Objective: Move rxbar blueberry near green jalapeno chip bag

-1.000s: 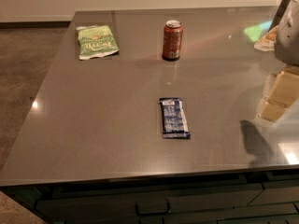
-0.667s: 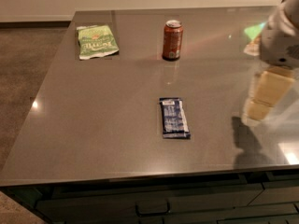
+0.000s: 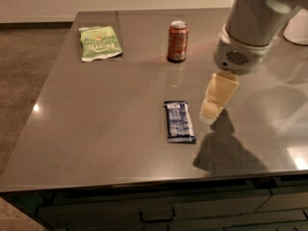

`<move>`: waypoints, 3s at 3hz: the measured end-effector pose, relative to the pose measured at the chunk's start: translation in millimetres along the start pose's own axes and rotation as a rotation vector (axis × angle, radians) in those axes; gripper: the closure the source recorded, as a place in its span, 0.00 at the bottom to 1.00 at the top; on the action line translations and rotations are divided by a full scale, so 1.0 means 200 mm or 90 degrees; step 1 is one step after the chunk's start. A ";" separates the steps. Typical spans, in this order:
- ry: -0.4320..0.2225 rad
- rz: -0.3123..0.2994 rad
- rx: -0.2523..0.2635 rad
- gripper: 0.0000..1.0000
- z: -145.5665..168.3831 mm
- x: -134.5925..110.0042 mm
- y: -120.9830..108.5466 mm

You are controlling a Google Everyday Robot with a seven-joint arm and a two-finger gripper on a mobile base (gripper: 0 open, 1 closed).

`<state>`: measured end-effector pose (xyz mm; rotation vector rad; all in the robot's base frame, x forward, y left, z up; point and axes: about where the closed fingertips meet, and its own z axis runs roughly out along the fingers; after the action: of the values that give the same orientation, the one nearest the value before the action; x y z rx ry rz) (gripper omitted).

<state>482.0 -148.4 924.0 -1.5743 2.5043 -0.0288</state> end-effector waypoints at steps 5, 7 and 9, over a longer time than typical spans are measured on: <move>0.071 0.327 0.005 0.00 0.36 -0.27 0.11; 0.096 0.362 -0.029 0.00 0.47 -0.27 0.16; 0.099 0.365 -0.056 0.41 0.53 -0.28 0.18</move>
Offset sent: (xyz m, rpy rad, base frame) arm 0.0124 0.0628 -0.0371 0.0508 0.0641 -0.4327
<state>490.6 -73.4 824.6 -0.8517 3.0184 0.0389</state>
